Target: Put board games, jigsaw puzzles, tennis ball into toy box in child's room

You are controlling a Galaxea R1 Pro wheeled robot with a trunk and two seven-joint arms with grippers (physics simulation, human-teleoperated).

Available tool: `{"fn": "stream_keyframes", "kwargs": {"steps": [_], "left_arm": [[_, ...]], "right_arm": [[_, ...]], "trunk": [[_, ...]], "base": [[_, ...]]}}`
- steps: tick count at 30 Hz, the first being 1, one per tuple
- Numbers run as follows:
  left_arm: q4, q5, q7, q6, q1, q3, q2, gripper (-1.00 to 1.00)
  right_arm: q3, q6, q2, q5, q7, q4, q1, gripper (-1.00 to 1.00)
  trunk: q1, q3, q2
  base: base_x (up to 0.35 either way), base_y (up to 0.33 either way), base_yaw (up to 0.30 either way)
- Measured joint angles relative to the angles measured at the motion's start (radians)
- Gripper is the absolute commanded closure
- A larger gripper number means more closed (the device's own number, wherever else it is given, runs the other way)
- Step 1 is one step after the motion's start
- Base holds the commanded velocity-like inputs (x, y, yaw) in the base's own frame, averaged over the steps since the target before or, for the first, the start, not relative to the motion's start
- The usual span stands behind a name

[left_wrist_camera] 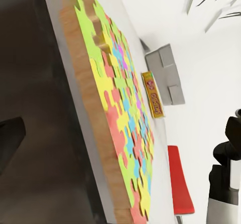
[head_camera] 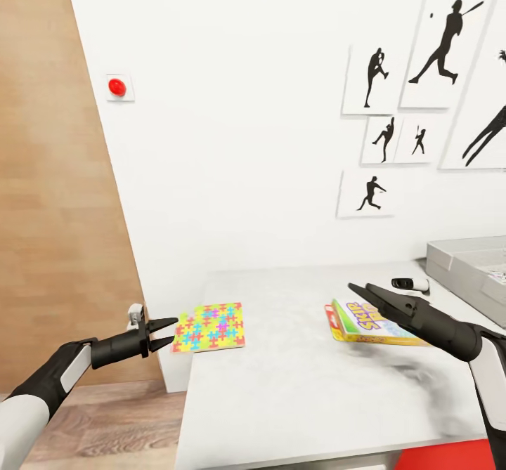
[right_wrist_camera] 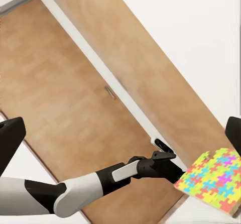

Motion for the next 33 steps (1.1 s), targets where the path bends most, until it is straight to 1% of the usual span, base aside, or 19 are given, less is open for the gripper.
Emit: {"fn": "stream_keyframes", "kwargs": {"steps": [33], "left_arm": [[-0.001,0.001,0.0,0.0,0.0,-0.001,-0.001,-1.0]], "right_arm": [[-0.001,0.0,-0.001,0.001,0.0,0.0,0.0,-1.0]], "trunk": [[0.0,0.0,0.0]], "base": [[-0.001,-0.01,0.0]]}}
